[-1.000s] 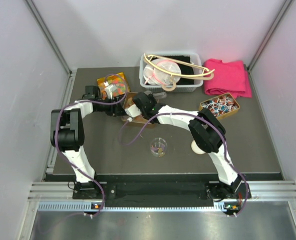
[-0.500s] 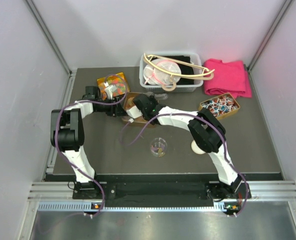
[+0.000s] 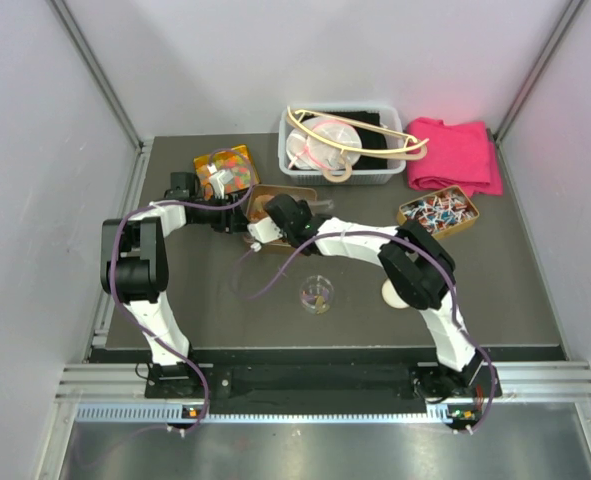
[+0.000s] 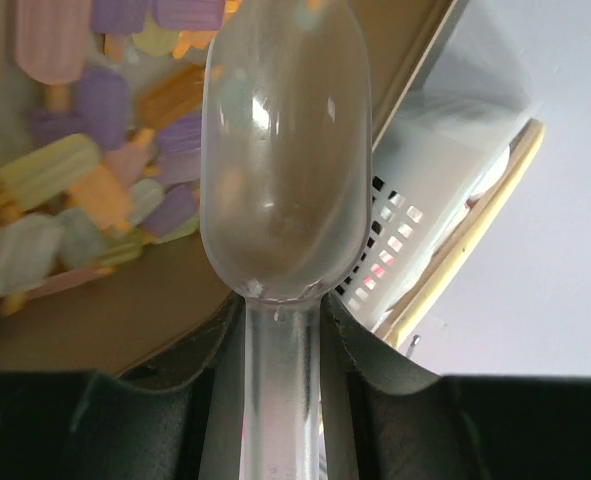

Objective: Pack the candies
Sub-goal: Scoop the fake candies from the storage box, then place the fake candies in the packing bottle, then adjust the spatula.

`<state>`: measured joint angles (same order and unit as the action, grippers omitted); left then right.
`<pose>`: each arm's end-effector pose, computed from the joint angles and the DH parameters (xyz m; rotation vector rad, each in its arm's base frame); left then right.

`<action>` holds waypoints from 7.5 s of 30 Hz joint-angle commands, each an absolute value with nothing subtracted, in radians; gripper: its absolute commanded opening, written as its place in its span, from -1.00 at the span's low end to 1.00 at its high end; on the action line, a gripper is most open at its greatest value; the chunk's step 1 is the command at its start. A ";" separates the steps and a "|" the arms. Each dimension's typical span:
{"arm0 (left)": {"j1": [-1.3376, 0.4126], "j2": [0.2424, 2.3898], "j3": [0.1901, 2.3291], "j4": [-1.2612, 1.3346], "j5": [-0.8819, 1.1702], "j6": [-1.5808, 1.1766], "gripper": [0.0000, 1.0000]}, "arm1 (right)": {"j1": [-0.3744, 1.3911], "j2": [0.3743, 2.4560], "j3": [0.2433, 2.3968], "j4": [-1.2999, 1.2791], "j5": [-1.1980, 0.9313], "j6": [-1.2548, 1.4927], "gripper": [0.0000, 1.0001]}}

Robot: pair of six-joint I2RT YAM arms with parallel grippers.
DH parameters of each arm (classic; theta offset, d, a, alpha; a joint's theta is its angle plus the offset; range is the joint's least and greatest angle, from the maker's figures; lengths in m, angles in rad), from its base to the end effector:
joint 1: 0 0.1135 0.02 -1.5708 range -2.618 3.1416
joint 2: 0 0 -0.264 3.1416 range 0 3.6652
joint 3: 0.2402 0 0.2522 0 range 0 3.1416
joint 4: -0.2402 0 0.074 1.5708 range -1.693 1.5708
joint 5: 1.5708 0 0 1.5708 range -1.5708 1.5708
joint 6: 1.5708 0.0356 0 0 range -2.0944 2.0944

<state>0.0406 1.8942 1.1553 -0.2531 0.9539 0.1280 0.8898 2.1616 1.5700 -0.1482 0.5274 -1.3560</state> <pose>0.3780 -0.0137 0.1640 0.4485 2.2544 -1.1129 0.3169 0.3626 0.1753 -1.9689 1.2522 -0.8448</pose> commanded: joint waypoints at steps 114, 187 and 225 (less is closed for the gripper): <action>0.164 1.761 1.370 -0.224 1.114 -0.058 0.32 | 0.729 1.659 1.431 -0.695 -0.347 -0.638 -1.00; 0.166 1.697 1.282 -0.574 1.054 0.261 0.31 | 1.049 1.486 1.305 -1.054 0.319 -0.877 -1.00; 0.161 1.594 1.037 -0.462 0.946 0.308 0.30 | 0.989 2.098 1.686 -0.414 0.825 -1.081 -1.00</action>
<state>0.1627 1.6119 1.0622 -0.5255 0.9260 0.2913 0.9813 2.0724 1.6268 -0.5098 0.7136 -1.0634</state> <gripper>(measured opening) 0.648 0.288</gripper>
